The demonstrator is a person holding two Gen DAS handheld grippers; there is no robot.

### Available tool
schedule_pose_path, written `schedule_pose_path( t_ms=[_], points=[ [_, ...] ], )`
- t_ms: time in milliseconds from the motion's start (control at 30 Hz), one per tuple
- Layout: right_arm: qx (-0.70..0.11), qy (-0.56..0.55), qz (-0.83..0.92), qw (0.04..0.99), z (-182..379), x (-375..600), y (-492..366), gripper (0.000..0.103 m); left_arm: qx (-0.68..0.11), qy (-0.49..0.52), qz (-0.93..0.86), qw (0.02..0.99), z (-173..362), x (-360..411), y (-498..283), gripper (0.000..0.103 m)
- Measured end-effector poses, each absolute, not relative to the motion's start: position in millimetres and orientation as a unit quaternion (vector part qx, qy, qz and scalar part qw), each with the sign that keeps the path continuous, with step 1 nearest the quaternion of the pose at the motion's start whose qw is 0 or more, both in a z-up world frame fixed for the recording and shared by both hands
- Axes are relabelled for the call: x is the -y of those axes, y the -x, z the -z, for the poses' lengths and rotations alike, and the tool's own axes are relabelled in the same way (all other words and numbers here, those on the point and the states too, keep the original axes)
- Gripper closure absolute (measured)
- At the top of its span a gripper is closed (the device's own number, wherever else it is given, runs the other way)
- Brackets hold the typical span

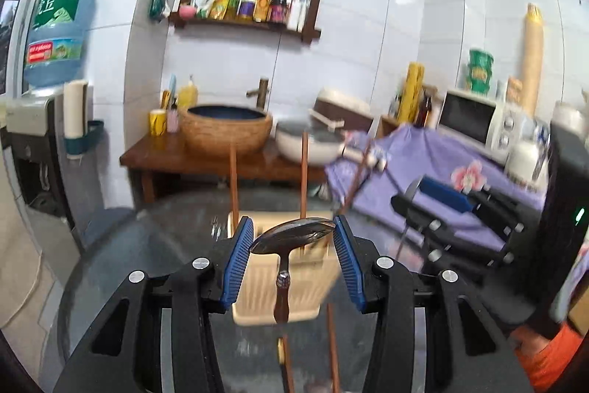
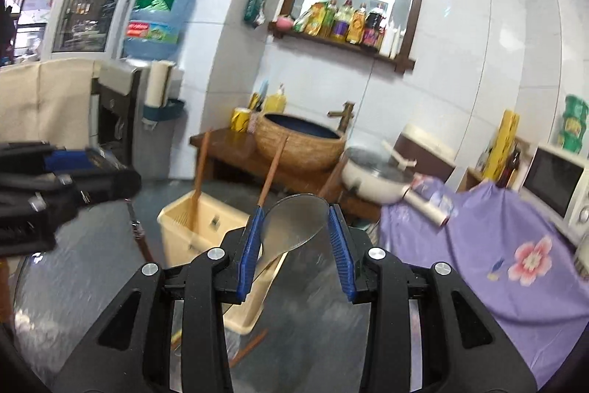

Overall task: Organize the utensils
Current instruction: 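Lift the spoon with the left gripper and drop it into the holder, then move the open left gripper back over the table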

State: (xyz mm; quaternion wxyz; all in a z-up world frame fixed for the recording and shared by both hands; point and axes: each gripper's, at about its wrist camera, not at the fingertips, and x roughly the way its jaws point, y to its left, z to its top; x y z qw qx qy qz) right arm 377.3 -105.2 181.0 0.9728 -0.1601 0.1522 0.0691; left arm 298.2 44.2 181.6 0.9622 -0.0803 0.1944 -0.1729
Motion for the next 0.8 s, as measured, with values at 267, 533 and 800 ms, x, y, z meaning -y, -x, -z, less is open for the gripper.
schedule_pose_path(
  t_ms=[267,533,800],
  points=[
    [-0.091,0.209,0.003,0.974,-214,81,-434,0.066,-0.168,0.105,0.139,0.97,-228,-55,-360,0.059],
    [-0.094,0.259,0.028,0.961,-167,64,-456,0.066,-0.184,0.086,0.129,0.971,-194,-46,-383,0.068],
    [-0.149,0.254,-0.01,0.956,-118,64,-450,0.066,-0.218,0.09,0.129,0.963,-157,-55,-382,0.068]
  ],
)
